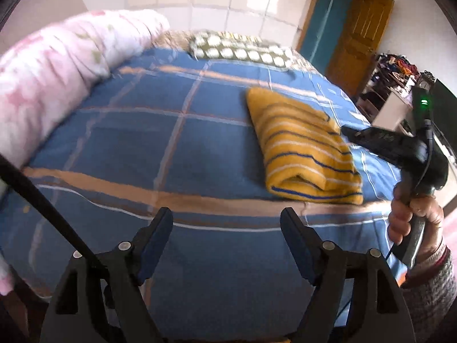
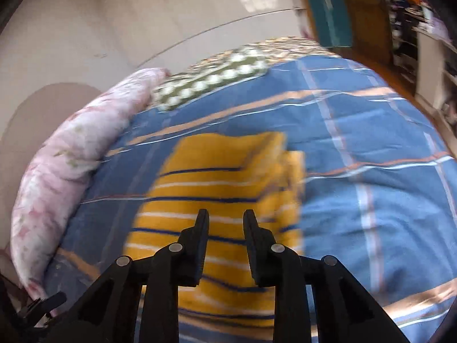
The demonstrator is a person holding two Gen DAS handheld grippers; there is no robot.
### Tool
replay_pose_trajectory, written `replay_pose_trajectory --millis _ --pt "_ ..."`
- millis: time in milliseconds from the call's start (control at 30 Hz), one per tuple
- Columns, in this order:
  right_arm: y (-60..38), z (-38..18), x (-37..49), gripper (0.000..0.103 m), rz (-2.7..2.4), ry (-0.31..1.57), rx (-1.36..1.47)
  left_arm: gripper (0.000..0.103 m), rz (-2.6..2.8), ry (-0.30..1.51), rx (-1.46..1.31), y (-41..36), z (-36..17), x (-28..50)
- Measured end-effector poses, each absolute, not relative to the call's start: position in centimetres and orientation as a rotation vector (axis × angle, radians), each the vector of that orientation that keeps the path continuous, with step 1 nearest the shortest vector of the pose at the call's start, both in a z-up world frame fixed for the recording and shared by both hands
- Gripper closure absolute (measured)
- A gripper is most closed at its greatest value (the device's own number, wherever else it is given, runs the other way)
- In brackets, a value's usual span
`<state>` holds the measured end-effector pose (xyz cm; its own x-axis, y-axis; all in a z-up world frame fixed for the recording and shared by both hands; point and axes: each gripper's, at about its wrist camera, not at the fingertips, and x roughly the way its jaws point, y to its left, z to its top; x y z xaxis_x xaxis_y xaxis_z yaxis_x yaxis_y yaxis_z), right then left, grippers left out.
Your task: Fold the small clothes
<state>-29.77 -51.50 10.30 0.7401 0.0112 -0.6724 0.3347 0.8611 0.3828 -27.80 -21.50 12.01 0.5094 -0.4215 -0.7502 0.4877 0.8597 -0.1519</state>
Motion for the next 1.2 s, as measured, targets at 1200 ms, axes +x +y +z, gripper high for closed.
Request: replay_pose_trajectory --millis 1200 --pt "-52.6 6.7 -40.5 0.071 -0.436 0.736 0.569 0.000 -0.474 0.732 0.159 -20.6 13.3 -33.1"
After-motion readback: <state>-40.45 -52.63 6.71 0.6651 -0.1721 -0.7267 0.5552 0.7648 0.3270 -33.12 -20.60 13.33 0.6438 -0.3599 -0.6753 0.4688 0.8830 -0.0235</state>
